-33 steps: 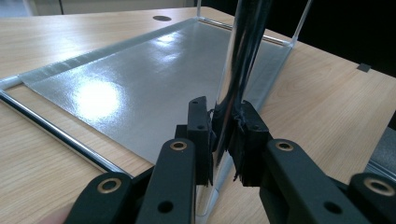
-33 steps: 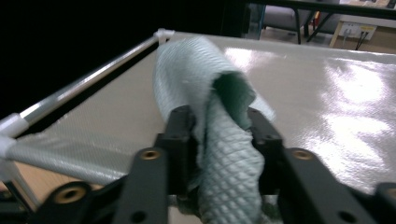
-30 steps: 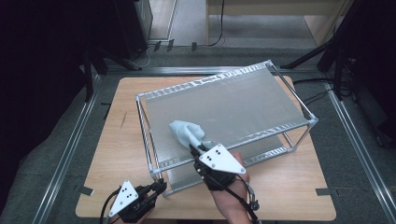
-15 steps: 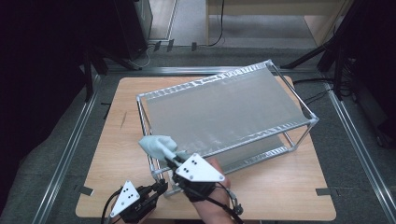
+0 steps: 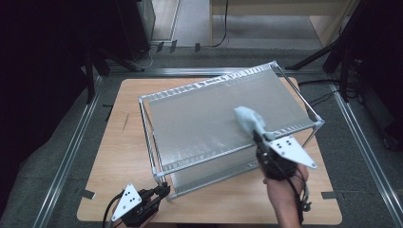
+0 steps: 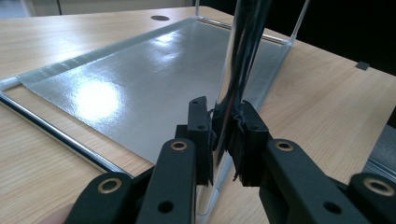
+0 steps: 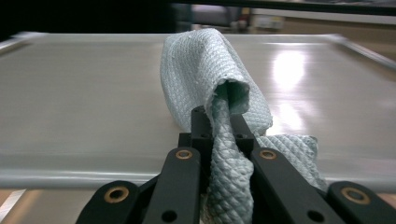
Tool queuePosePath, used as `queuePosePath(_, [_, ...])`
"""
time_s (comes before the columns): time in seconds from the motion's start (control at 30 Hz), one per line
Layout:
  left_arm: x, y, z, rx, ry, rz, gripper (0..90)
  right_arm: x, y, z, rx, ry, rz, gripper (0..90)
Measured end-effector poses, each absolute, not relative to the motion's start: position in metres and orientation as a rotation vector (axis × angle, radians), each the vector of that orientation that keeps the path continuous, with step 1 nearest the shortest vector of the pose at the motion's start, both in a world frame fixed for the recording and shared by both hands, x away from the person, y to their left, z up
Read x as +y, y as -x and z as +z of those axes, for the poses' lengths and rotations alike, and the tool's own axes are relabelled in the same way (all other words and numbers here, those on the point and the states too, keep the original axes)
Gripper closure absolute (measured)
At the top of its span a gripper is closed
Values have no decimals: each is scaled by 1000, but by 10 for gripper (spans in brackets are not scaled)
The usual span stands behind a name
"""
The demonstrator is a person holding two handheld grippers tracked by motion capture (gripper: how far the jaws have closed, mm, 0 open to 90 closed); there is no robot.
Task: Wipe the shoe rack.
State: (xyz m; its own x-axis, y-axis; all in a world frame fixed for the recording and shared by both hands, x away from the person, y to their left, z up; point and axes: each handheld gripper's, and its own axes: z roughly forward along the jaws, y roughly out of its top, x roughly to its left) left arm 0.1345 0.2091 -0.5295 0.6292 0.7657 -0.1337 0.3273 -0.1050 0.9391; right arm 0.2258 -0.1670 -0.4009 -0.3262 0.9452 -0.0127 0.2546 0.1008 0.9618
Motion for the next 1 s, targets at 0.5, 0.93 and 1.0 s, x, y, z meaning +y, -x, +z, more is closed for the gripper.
queuePosePath(0.5, [211, -135, -530, 909, -1689, 473, 801, -258, -257, -398, 1436, -1383, 1091, 857])
queuePosePath(0.93, [210, -135, -530, 918, -1684, 481, 801, -173, -227, -400, 1680, -1247, 1299, 854])
queuePosePath(1.0, [210, -135, -531, 917, -1682, 480, 801, -154, -222, -401, 1729, -1200, 1323, 854])
